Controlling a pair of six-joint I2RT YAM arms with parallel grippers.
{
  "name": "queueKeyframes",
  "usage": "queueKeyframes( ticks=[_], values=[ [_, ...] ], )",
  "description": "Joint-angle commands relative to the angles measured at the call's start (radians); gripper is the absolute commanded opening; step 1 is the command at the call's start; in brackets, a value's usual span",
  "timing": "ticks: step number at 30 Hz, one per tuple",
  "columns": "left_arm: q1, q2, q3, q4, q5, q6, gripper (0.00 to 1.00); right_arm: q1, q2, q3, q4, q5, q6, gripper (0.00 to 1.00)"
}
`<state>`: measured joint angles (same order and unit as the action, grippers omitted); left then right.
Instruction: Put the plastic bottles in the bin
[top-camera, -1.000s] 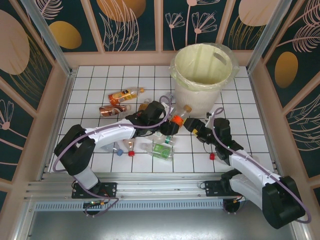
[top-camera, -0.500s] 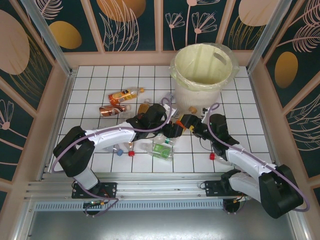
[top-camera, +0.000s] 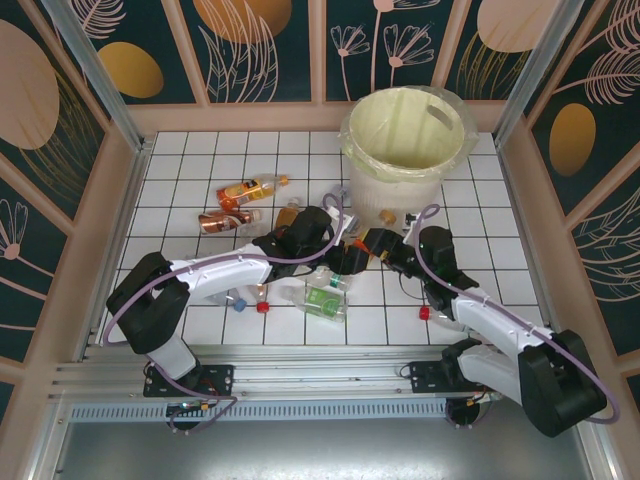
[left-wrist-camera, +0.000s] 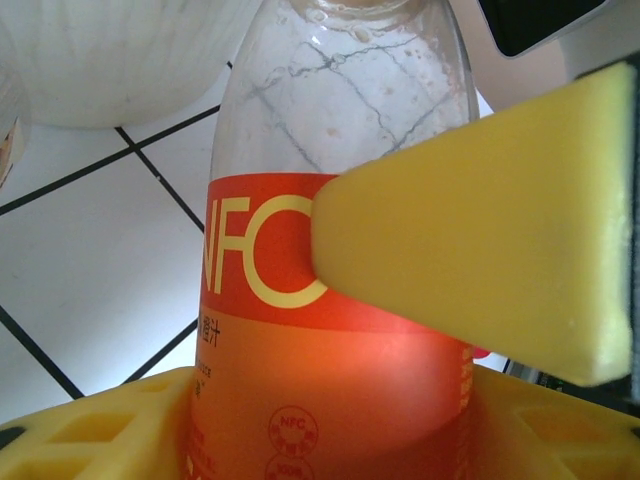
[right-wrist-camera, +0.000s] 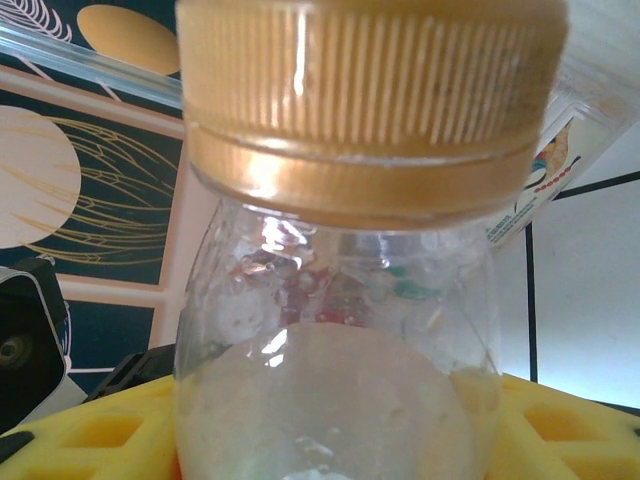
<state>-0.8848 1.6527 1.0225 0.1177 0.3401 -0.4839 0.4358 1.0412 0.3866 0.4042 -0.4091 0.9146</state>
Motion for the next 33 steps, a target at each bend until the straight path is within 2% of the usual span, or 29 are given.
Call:
queueKeyframes(
  ticks=[1, 6, 13, 18, 23, 33],
  values=[
    [-0.008, 0.005, -0.001, 0.043, 0.029, -0.009, 0.69, 0.004, -0.045, 0.010, -0.024, 0.026, -0.037, 0.59],
    [-0.008, -0.021, -0.015, 0.056, 0.059, 0.013, 0.86, -0.010, -0.109, 0.011, -0.122, 0.069, -0.074, 0.59],
    [-0.008, -0.111, -0.075, 0.068, 0.096, 0.064, 0.98, -0.052, -0.234, 0.025, -0.324, 0.136, -0.161, 0.59],
    [-0.008, -0.222, -0.126, 0.089, 0.068, 0.065, 0.99, -0.084, -0.323, 0.058, -0.461, 0.197, -0.248, 0.59],
    [-0.008, -0.286, -0.135, 0.101, 0.036, 0.048, 0.99, -0.087, -0.350, 0.142, -0.570, 0.274, -0.349, 0.59],
    [-0.008, -0.334, -0.141, 0.189, -0.040, 0.032, 0.99, -0.086, -0.388, 0.271, -0.641, 0.233, -0.520, 0.59]
  ],
)
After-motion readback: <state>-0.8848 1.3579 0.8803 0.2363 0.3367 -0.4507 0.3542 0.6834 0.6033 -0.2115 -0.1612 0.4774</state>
